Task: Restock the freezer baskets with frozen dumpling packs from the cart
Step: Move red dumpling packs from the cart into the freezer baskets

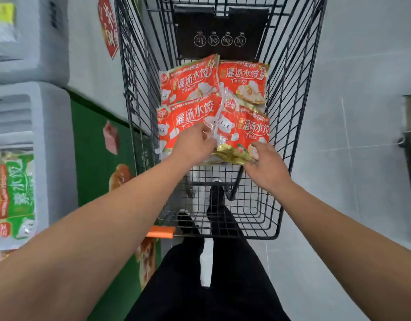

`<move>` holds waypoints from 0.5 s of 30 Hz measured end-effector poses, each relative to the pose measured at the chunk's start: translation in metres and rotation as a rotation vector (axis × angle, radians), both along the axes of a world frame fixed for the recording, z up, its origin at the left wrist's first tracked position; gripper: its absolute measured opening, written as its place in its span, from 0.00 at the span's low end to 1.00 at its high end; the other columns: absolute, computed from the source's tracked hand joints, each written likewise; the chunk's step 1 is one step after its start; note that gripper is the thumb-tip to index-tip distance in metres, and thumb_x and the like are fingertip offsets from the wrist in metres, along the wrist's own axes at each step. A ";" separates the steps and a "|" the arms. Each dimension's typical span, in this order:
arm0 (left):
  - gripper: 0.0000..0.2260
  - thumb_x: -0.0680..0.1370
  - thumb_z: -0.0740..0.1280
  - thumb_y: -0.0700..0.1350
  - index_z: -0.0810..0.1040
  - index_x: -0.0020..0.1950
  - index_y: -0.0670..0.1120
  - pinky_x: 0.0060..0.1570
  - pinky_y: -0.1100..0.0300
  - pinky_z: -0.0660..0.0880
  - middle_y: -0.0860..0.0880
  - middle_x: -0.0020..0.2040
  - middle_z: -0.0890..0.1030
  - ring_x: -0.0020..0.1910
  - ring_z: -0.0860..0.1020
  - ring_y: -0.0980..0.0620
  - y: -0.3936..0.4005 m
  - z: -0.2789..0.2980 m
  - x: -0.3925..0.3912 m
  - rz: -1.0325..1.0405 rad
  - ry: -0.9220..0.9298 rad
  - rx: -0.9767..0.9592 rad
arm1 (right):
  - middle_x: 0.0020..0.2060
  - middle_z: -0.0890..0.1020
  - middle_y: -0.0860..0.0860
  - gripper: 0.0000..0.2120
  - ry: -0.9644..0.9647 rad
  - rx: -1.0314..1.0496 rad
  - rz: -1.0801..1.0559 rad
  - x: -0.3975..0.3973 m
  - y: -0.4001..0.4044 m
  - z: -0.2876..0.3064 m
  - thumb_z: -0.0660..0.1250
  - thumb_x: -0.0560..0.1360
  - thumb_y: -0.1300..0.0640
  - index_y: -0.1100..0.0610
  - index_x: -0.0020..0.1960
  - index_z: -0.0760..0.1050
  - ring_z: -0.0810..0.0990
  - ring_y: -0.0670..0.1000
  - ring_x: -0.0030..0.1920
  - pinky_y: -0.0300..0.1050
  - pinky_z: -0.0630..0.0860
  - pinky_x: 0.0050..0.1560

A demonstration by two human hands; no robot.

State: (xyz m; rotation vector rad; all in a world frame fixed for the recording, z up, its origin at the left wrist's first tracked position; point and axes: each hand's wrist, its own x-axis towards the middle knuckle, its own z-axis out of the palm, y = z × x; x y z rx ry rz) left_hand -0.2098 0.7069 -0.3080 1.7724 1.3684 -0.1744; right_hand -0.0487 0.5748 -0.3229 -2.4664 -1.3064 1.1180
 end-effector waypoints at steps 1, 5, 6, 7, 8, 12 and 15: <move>0.21 0.79 0.66 0.50 0.72 0.70 0.43 0.52 0.57 0.74 0.47 0.60 0.80 0.54 0.79 0.46 0.009 -0.008 0.013 0.022 0.001 -0.007 | 0.66 0.73 0.58 0.29 0.014 0.002 -0.018 0.008 0.007 -0.005 0.67 0.76 0.54 0.58 0.75 0.66 0.72 0.59 0.65 0.50 0.72 0.63; 0.19 0.80 0.65 0.49 0.73 0.68 0.41 0.48 0.59 0.70 0.43 0.60 0.81 0.56 0.79 0.43 0.035 -0.042 0.058 0.194 0.025 -0.039 | 0.64 0.74 0.57 0.29 0.071 0.004 -0.087 0.025 0.030 -0.023 0.68 0.76 0.54 0.58 0.74 0.65 0.74 0.58 0.63 0.50 0.73 0.63; 0.17 0.81 0.65 0.49 0.74 0.66 0.41 0.45 0.60 0.68 0.43 0.57 0.81 0.54 0.78 0.43 0.038 -0.051 0.068 0.229 0.041 -0.025 | 0.64 0.74 0.57 0.29 0.087 0.001 -0.110 0.030 0.034 -0.029 0.68 0.76 0.54 0.58 0.74 0.65 0.74 0.57 0.63 0.51 0.73 0.64; 0.15 0.82 0.64 0.48 0.75 0.63 0.40 0.44 0.60 0.66 0.43 0.54 0.81 0.51 0.77 0.44 0.039 -0.059 0.073 0.247 0.050 -0.013 | 0.65 0.73 0.56 0.30 0.102 0.002 -0.132 0.032 0.037 -0.032 0.68 0.76 0.53 0.58 0.75 0.65 0.74 0.56 0.63 0.52 0.73 0.65; 0.13 0.82 0.63 0.48 0.76 0.61 0.40 0.43 0.60 0.66 0.45 0.50 0.80 0.47 0.76 0.46 0.040 -0.064 0.076 0.246 0.053 0.004 | 0.65 0.73 0.56 0.30 0.116 0.008 -0.157 0.035 0.040 -0.034 0.68 0.75 0.53 0.58 0.75 0.64 0.74 0.56 0.64 0.53 0.73 0.66; 0.09 0.82 0.64 0.44 0.78 0.48 0.39 0.32 0.57 0.64 0.46 0.38 0.76 0.39 0.73 0.48 0.053 -0.079 0.069 0.270 0.045 0.061 | 0.65 0.75 0.54 0.27 0.163 0.054 -0.286 0.048 0.063 -0.045 0.67 0.76 0.55 0.57 0.73 0.67 0.75 0.54 0.63 0.51 0.73 0.64; 0.10 0.81 0.64 0.41 0.77 0.46 0.34 0.33 0.57 0.65 0.39 0.39 0.78 0.37 0.71 0.48 0.057 -0.077 0.041 0.378 0.002 0.064 | 0.66 0.74 0.53 0.25 0.198 0.030 -0.431 0.050 0.074 -0.053 0.67 0.76 0.54 0.56 0.72 0.68 0.75 0.54 0.64 0.52 0.72 0.66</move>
